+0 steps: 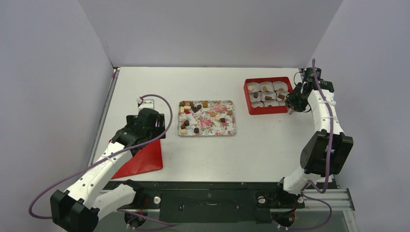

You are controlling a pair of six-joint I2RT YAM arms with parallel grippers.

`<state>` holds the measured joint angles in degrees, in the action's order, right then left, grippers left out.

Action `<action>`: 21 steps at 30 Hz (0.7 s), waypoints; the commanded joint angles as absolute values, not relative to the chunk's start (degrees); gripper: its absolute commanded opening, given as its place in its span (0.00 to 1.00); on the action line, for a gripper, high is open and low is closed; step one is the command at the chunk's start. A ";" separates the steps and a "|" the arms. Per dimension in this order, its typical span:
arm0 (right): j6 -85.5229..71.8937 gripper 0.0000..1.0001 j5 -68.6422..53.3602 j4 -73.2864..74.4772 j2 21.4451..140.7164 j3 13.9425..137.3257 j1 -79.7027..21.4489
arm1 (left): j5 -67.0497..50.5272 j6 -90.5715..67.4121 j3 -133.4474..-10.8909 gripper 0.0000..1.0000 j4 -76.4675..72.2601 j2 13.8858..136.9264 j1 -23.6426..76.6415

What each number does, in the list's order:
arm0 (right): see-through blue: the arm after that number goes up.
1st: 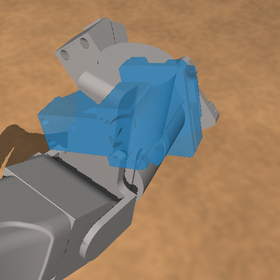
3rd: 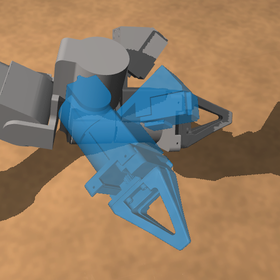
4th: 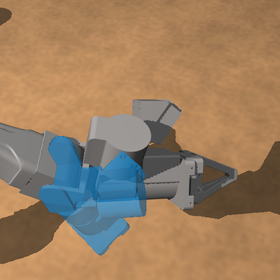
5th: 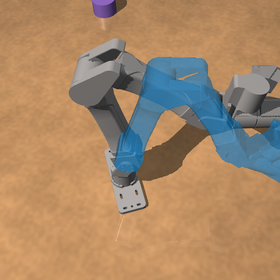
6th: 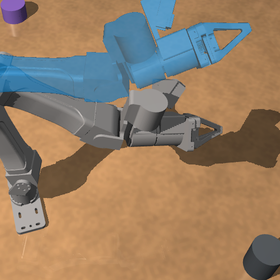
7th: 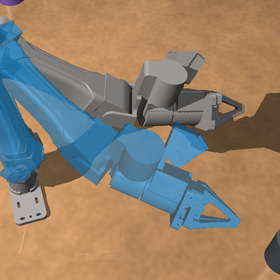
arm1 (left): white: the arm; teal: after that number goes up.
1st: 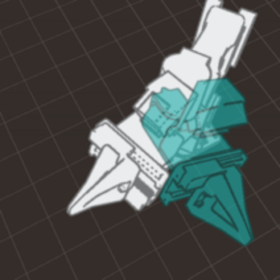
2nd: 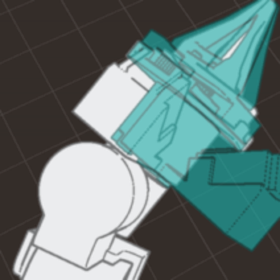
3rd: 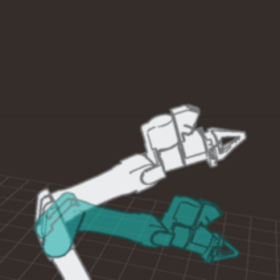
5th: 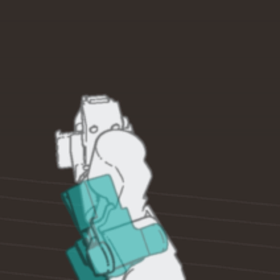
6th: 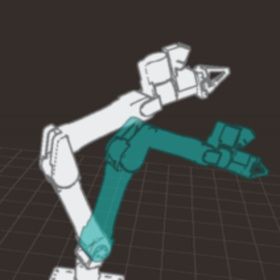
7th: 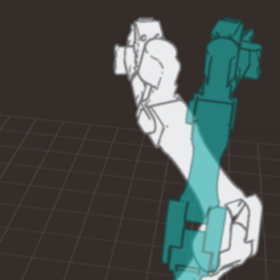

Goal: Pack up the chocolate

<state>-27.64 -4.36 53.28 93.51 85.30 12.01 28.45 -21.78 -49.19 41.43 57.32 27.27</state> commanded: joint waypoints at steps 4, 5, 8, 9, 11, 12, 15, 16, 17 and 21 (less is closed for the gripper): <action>-28.24 0.32 -4.98 54.34 88.38 89.71 10.70 | 28.38 -21.53 -49.97 0.97 40.12 56.34 26.81; -28.39 0.32 -4.95 54.65 87.73 89.94 10.40 | 28.32 -21.51 -49.93 0.96 40.10 56.34 26.81; -28.65 0.32 -4.23 55.45 86.09 90.27 8.64 | 28.34 -21.53 -50.00 0.96 40.04 56.34 26.81; -28.83 0.32 -4.05 55.72 84.98 89.65 7.85 | 28.33 -21.51 -50.01 0.96 40.06 56.38 26.81; -29.55 0.32 -3.21 55.76 82.85 87.73 6.66 | 28.24 -21.53 -50.01 0.96 40.08 56.35 26.81; -30.06 0.32 -2.60 55.74 81.22 86.93 6.23 | 28.13 -21.53 -49.97 0.96 39.99 56.35 26.81; -31.35 0.32 -0.87 55.57 77.60 82.15 4.98 | 27.96 -21.52 -50.08 0.97 39.95 56.19 26.81; -32.07 0.32 -0.57 55.51 75.34 81.15 4.87 | 27.80 -21.53 -50.09 0.97 39.98 56.18 26.85; -32.47 0.32 0.54 55.34 74.23 78.82 4.82 | 27.70 -21.49 -50.10 0.96 39.94 56.08 26.82; -34.46 0.32 2.73 55.75 66.66 72.04 5.59 | 27.24 -21.51 -50.00 0.96 39.90 55.87 26.81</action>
